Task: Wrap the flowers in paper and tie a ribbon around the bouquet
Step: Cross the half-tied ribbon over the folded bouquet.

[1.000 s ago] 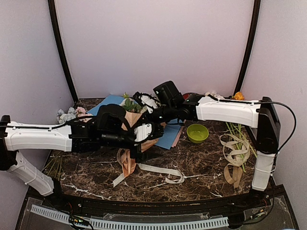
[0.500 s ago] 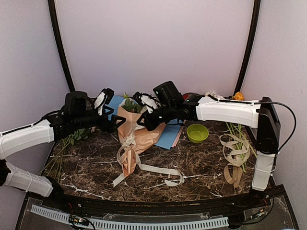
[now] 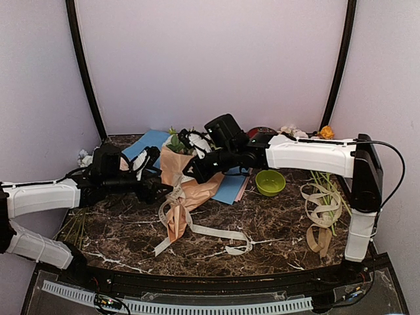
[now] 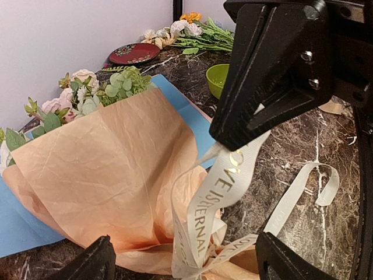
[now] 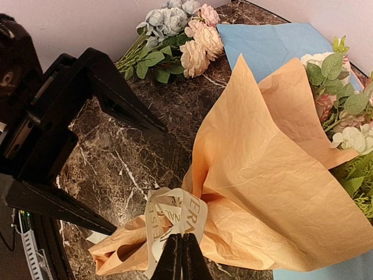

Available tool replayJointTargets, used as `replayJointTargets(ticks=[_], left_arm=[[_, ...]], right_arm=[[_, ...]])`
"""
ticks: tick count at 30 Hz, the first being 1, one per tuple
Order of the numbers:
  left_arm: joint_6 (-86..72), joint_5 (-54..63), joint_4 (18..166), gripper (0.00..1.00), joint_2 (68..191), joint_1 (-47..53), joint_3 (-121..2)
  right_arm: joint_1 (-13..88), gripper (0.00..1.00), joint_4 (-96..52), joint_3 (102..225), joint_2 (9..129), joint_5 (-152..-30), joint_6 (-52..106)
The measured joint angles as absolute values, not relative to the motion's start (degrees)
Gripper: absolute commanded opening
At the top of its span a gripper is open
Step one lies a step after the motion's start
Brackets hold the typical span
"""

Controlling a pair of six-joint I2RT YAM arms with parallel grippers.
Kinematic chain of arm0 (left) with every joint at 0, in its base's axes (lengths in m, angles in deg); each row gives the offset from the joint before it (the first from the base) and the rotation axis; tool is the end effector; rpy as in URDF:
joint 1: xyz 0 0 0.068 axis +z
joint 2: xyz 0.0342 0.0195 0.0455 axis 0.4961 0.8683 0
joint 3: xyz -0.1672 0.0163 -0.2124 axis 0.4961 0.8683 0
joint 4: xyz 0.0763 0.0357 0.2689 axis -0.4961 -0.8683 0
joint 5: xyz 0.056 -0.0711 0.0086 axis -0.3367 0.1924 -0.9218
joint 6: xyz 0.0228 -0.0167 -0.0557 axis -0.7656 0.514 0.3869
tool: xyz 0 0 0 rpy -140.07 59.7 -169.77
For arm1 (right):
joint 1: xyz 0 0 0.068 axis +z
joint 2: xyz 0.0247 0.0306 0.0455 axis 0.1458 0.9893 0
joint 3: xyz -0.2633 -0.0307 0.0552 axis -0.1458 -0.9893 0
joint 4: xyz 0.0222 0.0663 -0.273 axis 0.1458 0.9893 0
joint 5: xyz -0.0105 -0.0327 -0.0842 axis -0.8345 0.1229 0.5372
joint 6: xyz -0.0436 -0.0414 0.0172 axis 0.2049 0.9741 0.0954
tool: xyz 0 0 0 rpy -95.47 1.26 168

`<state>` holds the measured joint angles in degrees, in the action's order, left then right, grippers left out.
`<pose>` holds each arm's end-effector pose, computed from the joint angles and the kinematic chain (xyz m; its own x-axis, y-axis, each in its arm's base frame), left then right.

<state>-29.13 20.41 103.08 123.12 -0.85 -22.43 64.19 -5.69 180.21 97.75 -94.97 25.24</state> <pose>0.2406 -0.1650 0.2194 -0.1553 0.2789 -0.9477 0.8357 0.5487 0.0246 0.2625 0.4033 0.2680 -0.4497 -0.3987 -0.7993 -0.8446 0.4808 0.2354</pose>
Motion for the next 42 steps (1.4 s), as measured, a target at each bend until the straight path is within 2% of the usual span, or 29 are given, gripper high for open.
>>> replayJointTargets(ticks=[11,16,18,23,28,30,34,38,42], left_arm=[[-33.83,23.38,106.93,0.84,130.27,-0.85,-24.48],[-34.36,22.49,108.53,0.75,131.82,-0.85,-24.68],[-34.29,22.4,109.16,0.69,132.08,-0.85,-24.68],[-33.63,24.67,111.48,0.45,132.08,-0.85,-24.68],[-33.35,27.34,113.38,0.34,132.04,-0.87,-24.68],[-32.96,28.39,113.62,0.25,132.02,-0.85,-24.68],[-31.25,29.15,113.64,0.0,131.67,-0.87,-24.63],[-29.52,28.19,113.34,0.0,129.81,-0.87,-24.28],[-26.68,24.98,113.58,0.0,126.88,-0.91,-22.73]], right_arm=[[65.4,0.0,-7.63,180.23,97.75,-95.32,22.81],[66.23,0.0,-7.85,181.36,97.75,-95.8,22.44],[66.53,0.0,-8.35,181.93,97.75,-96.13,22.18],[66.62,0.0,-9.36,182.65,97.82,-96.81,21.44],[66.62,0.0,-9.47,183.7,98.23,-96.87,21.39],[66.62,0.0,-9.58,184.29,98.78,-96.98,21.39],[66.62,0.0,-9.6,184.77,99.74,-97.03,21.41],[66.62,0.0,-9.16,185.47,100.57,-97.0,21.87],[66.18,0.16,-7.79,187.66,101.27,-96.92,23.25]])
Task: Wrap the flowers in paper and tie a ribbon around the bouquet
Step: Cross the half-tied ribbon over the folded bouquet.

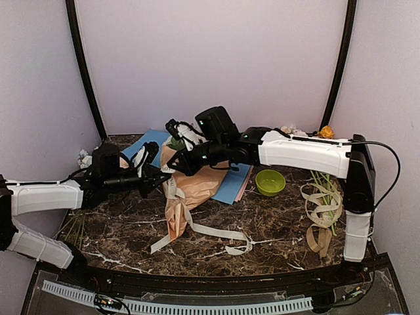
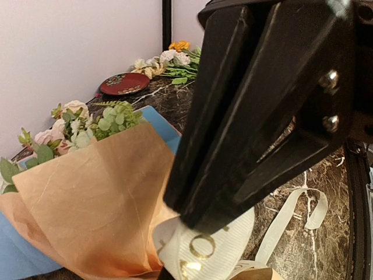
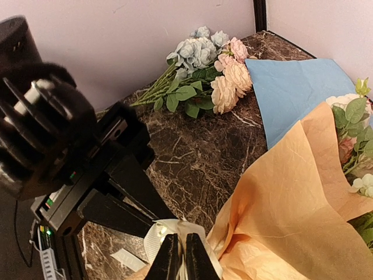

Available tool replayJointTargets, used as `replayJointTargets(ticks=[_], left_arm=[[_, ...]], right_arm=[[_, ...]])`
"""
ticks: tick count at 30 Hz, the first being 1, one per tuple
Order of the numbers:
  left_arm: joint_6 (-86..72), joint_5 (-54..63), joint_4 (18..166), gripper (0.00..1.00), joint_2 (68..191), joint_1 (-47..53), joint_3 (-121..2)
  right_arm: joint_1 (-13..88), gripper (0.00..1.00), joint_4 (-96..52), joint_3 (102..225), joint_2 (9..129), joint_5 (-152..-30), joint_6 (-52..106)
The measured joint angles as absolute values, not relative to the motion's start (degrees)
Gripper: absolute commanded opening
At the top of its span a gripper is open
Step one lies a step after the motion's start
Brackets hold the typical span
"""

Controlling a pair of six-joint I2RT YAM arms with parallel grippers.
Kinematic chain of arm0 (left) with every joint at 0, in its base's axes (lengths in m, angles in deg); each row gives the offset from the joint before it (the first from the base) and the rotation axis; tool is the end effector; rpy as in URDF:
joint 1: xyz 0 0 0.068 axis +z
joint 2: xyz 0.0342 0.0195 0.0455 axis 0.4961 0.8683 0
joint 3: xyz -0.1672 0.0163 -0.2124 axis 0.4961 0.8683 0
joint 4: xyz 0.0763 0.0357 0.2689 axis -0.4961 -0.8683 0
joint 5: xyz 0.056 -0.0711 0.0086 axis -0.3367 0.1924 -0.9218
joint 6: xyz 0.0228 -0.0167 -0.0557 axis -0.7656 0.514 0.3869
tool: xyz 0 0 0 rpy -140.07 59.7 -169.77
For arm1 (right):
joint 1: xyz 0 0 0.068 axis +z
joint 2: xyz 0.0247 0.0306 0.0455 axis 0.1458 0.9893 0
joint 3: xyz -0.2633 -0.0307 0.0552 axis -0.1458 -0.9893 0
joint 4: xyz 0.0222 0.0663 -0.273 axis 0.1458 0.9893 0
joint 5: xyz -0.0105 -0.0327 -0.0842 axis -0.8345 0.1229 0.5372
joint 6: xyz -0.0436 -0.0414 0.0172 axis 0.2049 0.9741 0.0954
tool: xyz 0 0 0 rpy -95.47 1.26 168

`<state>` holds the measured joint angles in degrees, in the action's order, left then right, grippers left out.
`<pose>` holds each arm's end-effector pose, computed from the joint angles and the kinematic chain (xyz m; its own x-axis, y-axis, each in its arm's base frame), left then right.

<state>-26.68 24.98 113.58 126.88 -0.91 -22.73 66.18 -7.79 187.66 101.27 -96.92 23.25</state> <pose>0.2494 -0.1745 0.2240 -0.0831 0.1862 -0.9790 0.8690 0.4945 0.0203 0.2588 0.4318 0.2917 -0.4209 -0.3304 -0.8448 -0.8690 0.4140 0.2711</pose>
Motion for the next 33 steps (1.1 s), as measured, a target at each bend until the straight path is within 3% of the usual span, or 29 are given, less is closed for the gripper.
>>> replayJointTargets(ticks=[7,18,24,33], left_arm=[[-21.42,18.95,115.17,0.0,122.29,-0.91,-16.35],[-17.2,15.36,118.08,0.0,119.38,-0.91,-11.85],[-16.17,14.51,118.54,0.0,118.64,-0.91,-11.04],[-14.97,14.27,118.54,0.0,118.66,-0.91,-10.38]], right_arm=[[63.1,0.22,-6.76,190.37,102.12,-99.36,24.47],[61.96,0.08,-3.26,199.11,113.66,-103.78,24.96],[61.99,0.06,-0.94,201.08,116.79,-105.44,25.28],[61.99,0.2,3.03,201.6,118.14,-109.46,27.49]])
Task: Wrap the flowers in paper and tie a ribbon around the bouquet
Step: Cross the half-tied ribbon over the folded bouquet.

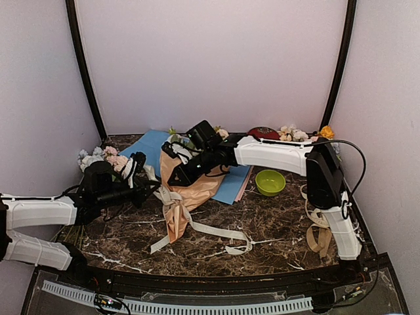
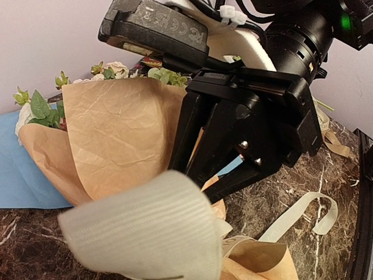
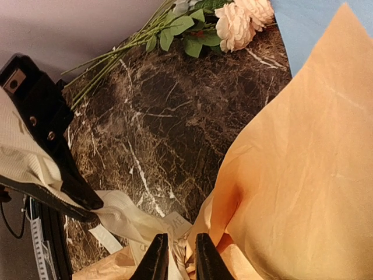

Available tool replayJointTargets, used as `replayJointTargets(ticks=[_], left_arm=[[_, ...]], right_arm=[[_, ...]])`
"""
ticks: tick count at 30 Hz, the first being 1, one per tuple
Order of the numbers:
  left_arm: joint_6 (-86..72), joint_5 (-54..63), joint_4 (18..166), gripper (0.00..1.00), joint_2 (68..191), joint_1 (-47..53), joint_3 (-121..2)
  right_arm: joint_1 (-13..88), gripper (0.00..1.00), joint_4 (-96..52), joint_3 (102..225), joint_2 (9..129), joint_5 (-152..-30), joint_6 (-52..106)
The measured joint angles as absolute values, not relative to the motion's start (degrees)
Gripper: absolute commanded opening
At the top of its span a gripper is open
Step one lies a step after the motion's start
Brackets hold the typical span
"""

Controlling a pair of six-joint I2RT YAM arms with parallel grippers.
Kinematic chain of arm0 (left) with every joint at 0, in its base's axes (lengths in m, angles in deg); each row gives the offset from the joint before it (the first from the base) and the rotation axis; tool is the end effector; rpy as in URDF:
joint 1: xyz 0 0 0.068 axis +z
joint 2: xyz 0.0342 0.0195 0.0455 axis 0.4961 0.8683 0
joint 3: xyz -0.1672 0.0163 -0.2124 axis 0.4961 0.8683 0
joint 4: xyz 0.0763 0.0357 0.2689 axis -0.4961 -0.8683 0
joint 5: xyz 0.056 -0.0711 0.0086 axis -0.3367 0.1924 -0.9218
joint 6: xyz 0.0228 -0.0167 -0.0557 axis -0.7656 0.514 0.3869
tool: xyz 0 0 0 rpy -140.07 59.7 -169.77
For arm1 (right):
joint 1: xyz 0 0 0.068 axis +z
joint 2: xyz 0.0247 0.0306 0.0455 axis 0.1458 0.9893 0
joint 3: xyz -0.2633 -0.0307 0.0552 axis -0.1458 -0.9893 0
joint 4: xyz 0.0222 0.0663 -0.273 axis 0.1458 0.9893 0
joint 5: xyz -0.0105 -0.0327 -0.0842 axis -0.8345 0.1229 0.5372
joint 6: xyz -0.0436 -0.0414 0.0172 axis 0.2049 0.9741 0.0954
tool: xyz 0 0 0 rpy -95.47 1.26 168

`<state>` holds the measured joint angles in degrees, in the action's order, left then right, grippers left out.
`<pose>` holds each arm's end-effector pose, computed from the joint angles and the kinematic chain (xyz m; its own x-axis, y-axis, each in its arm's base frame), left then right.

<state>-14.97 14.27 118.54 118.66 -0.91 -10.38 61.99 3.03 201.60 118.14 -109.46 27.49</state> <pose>0.2193 -0.1471 0.1935 -0.2384 0.0645 -0.9690 0.7305 0.6694 -0.1352 0.3087 0.4541 0.2160 -0.4976 -0.5055 -0.7049 -0.8663 0.3307 0.3744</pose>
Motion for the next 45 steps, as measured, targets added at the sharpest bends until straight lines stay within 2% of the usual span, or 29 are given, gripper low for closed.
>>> replayJointTargets(ticks=[6,12,18,21,27,37,45], left_arm=[[-14.22,14.27,118.56,0.0,118.86,-0.91,-10.21],[-13.92,14.27,118.58,0.0,119.25,-0.91,-10.21],[-13.77,14.27,118.58,0.0,119.27,-0.91,-10.21],[-13.57,14.29,118.67,0.0,119.36,-0.91,-10.19],[-13.09,14.29,119.15,0.0,119.43,-0.91,-9.64],[-9.88,10.99,120.09,0.0,119.47,-0.91,-7.8],[-8.41,10.99,122.86,0.0,121.76,-0.91,-7.56]], right_arm=[[62.01,0.29,3.58,199.5,118.14,-111.21,27.67],[62.01,0.26,3.71,199.18,118.14,-112.76,27.14],[62.07,0.32,3.41,197.78,118.14,-114.18,26.29],[62.12,0.25,2.97,196.73,118.14,-114.14,26.09],[62.12,0.0,1.35,195.13,118.38,-113.75,24.87],[62.12,0.0,-0.53,193.56,117.71,-113.13,24.61],[62.12,0.0,-4.94,184.84,110.49,-113.57,21.44]])
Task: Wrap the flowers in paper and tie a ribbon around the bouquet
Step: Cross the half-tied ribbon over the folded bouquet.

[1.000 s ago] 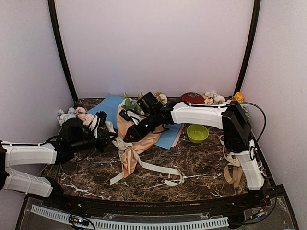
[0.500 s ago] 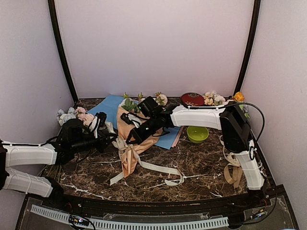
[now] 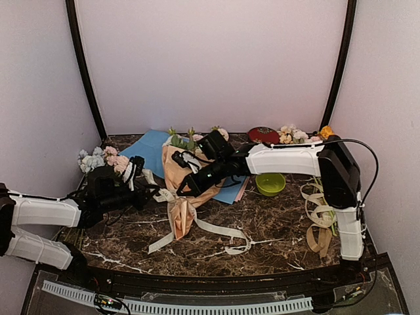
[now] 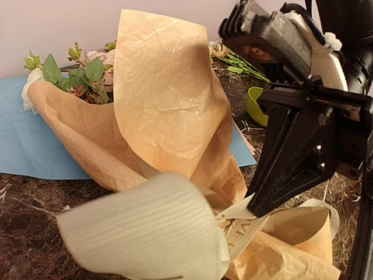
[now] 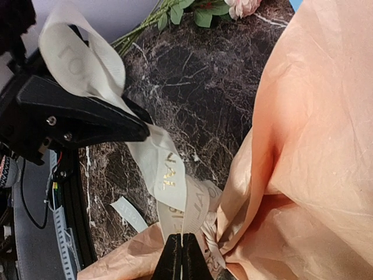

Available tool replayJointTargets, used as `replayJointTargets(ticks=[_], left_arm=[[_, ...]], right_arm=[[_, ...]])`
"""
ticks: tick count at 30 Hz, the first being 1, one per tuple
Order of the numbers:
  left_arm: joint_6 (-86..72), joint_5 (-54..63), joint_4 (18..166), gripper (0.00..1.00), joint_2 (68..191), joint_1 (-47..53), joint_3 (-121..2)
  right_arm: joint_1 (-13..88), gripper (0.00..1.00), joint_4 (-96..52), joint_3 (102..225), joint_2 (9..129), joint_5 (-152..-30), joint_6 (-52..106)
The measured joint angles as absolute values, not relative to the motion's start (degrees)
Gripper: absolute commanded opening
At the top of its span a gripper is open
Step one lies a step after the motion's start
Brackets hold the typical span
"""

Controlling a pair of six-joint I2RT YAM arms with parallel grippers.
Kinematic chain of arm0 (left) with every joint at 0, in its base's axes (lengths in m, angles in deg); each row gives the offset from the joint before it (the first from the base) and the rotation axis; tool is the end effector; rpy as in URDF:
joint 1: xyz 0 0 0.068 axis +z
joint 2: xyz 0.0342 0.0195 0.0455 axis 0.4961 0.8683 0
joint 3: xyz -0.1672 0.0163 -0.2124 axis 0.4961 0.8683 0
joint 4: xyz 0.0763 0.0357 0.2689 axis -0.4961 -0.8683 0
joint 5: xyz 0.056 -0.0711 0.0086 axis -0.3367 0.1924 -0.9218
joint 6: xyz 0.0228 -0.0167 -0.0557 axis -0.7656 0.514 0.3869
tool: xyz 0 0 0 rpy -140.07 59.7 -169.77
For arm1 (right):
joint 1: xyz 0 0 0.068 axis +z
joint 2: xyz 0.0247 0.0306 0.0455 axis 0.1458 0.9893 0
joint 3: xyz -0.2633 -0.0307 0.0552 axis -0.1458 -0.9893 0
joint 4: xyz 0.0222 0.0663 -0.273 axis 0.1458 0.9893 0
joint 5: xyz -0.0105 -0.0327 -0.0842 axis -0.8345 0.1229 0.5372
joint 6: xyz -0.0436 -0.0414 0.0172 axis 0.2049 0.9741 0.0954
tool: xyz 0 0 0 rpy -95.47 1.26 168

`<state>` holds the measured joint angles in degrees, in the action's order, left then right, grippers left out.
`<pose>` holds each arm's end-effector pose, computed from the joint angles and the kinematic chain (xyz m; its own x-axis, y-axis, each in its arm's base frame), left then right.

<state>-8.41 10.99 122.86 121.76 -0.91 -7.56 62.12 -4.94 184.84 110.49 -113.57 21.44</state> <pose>0.2190 -0.1440 0.1718 -0.3361 -0.0065 -0.9418 0.6556 0.7163 -0.2389 0.2832 0.4266 0.1933 -0.5928 -0.4920 -0.6376 -0.8047 0.3317 0.4923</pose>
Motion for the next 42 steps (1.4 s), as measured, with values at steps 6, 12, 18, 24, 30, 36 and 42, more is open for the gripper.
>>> replayJointTargets(ticks=[6,12,18,24,30,36,42], left_arm=[[-7.95,13.53,125.79,0.0,124.1,-0.91,-7.56],[-5.96,12.94,129.73,0.0,127.91,-0.94,-7.56],[0.57,8.59,130.06,0.31,136.74,-0.94,-7.94],[6.06,5.64,129.62,0.75,138.05,-0.91,-8.55],[8.57,-0.81,127.63,0.9,131.73,-0.24,-7.5],[4.59,-2.28,127.43,0.59,124.54,1.27,-3.26],[-17.87,12.98,125.6,0.72,120.32,-2.16,-8.63]], right_arm=[[62.12,0.0,-10.56,179.64,106.03,-114.14,18.16],[62.12,0.0,-13.88,176.36,105.23,-114.62,15.67],[62.12,0.0,-14.67,173.01,105.2,-114.4,14.88],[62.12,0.0,-14.71,172.51,105.2,-114.14,14.77],[62.12,0.0,-14.78,172.36,105.2,-114.05,14.84],[62.12,0.0,-14.95,172.36,105.2,-113.92,15.08],[62.09,0.0,-15.0,172.36,105.2,-113.94,15.45]])
